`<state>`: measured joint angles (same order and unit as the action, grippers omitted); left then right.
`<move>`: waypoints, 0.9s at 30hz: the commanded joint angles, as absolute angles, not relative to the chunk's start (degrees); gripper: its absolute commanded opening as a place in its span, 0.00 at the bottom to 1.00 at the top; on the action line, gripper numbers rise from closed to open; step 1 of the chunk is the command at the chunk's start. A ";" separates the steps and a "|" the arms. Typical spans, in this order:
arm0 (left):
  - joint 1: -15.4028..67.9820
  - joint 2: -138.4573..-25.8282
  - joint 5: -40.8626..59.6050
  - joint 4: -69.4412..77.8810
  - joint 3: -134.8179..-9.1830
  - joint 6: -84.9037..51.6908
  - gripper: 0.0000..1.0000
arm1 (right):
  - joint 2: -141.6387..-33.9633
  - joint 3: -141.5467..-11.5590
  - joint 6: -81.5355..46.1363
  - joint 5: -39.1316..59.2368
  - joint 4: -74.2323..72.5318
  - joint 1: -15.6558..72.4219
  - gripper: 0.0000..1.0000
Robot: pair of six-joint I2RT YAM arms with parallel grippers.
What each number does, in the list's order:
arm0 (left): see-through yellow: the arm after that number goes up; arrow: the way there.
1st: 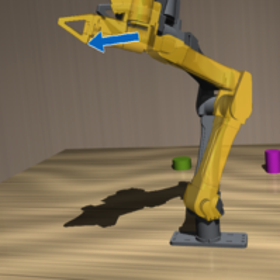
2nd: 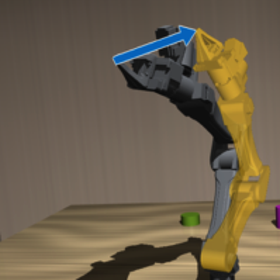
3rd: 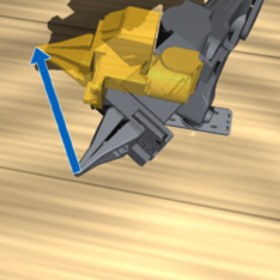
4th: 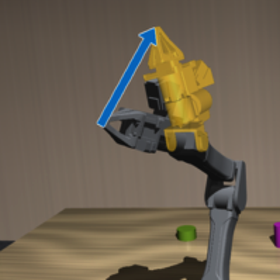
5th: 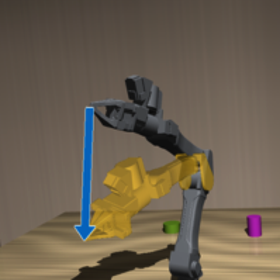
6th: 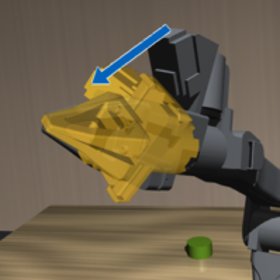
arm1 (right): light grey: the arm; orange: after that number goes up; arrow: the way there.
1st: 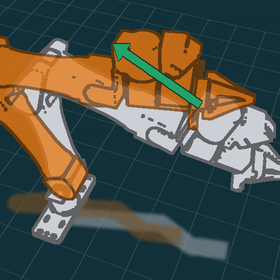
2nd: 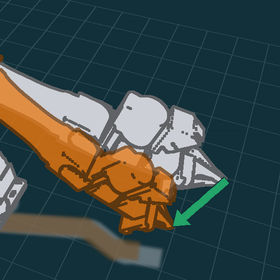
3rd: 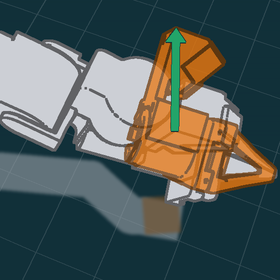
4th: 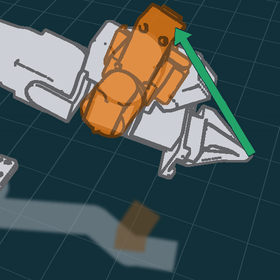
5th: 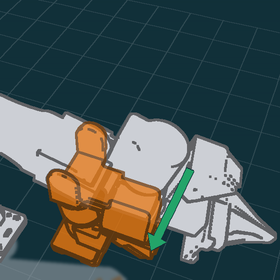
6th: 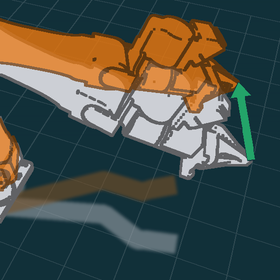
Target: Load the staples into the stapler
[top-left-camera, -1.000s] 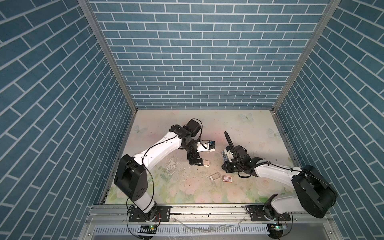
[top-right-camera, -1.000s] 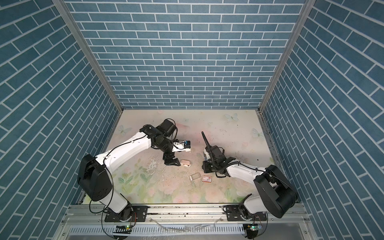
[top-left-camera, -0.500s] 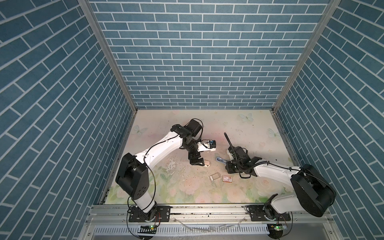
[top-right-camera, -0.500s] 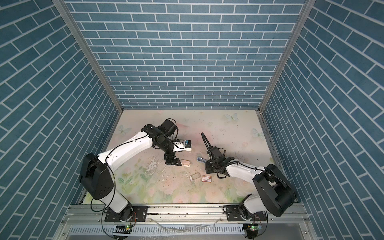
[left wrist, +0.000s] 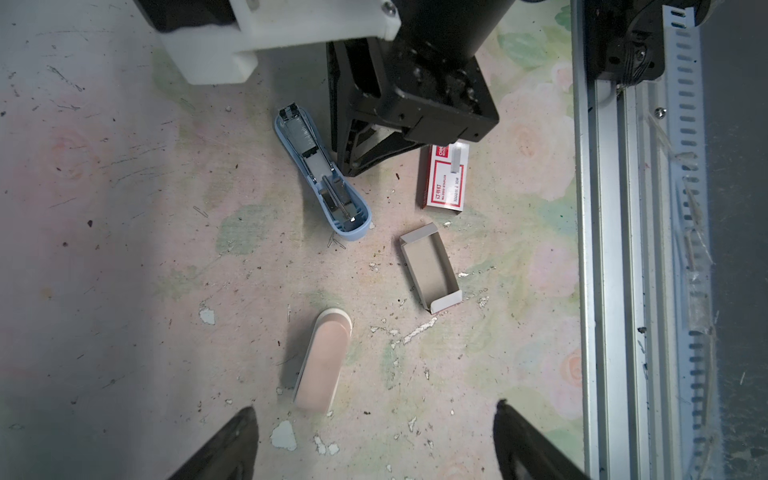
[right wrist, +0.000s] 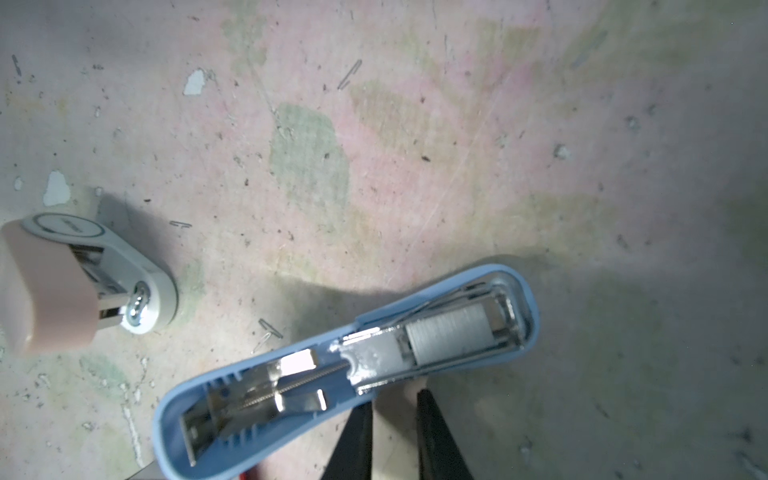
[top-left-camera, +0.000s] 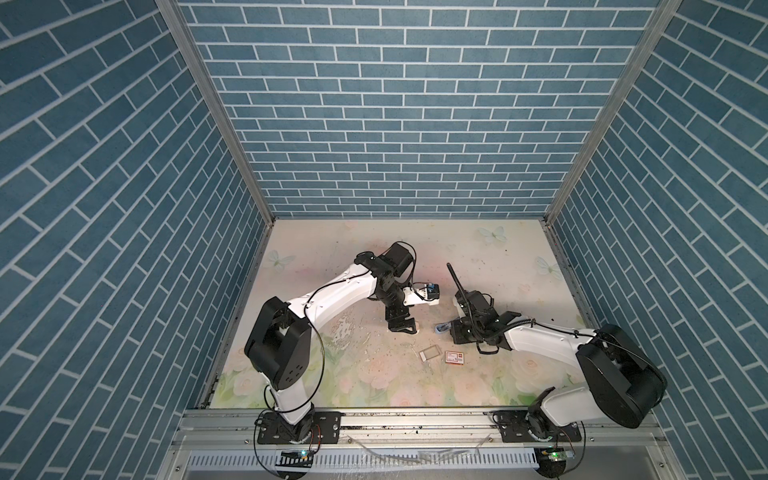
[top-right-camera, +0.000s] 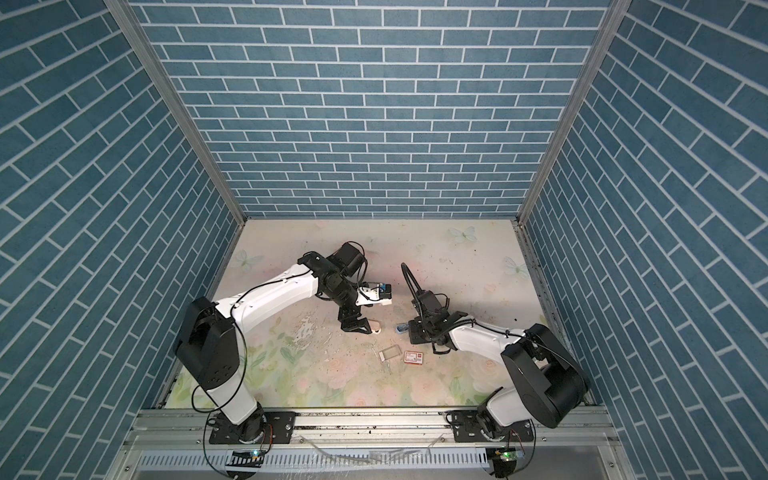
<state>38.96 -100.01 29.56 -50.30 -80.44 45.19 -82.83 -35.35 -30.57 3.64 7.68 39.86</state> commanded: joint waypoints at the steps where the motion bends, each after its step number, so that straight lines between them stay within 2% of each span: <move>1: 39.38 -100.62 28.83 -48.62 -81.74 44.30 0.89 | -83.54 -35.38 -32.69 3.69 9.27 39.95 0.21; 10: 42.67 -104.52 26.44 -46.85 -82.69 44.63 0.90 | -80.50 -34.15 -34.20 2.97 9.75 39.90 0.22; 16: 44.05 -107.53 24.98 -46.21 -85.63 44.74 0.90 | -70.65 -33.66 -35.59 -1.54 17.20 39.07 0.24; 22: 45.15 -109.39 23.88 -44.13 -85.89 43.68 0.90 | -62.41 -31.63 -35.85 0.31 18.61 30.87 0.27; 27: 47.17 -109.82 21.02 -42.39 -84.58 43.45 0.90 | -64.53 -32.27 -34.19 6.04 14.85 25.52 0.25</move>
